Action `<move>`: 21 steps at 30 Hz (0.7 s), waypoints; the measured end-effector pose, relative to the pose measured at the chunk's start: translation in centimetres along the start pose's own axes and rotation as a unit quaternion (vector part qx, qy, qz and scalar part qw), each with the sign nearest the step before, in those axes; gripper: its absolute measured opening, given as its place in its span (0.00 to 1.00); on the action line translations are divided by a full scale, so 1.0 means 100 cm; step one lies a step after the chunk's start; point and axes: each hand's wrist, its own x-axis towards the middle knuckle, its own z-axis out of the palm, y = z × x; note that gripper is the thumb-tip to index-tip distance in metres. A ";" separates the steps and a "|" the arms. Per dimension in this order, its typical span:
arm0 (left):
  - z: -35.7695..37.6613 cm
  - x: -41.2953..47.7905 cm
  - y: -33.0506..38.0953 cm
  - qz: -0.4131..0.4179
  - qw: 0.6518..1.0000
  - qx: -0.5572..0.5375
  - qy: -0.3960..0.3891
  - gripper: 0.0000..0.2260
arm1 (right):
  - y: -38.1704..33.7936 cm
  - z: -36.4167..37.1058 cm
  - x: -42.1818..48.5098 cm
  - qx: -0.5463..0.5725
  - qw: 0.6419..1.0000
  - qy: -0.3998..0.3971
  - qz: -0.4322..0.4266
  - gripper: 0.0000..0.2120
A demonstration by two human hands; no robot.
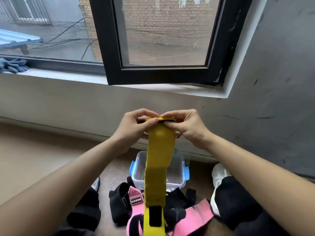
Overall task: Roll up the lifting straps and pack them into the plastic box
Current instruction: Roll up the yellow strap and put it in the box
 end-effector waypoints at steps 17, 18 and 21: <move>0.018 0.033 -0.059 -0.176 0.975 0.005 -0.139 0.18 | 0.075 -0.017 -0.007 0.077 0.989 -0.041 0.122 0.10; 0.019 0.033 -0.061 -0.206 0.966 -0.014 -0.158 0.20 | 0.079 -0.016 -0.008 0.076 0.990 -0.038 0.113 0.11; 0.023 0.029 -0.068 -0.238 0.953 -0.067 -0.176 0.16 | 0.085 -0.012 -0.012 0.059 0.994 -0.022 0.086 0.11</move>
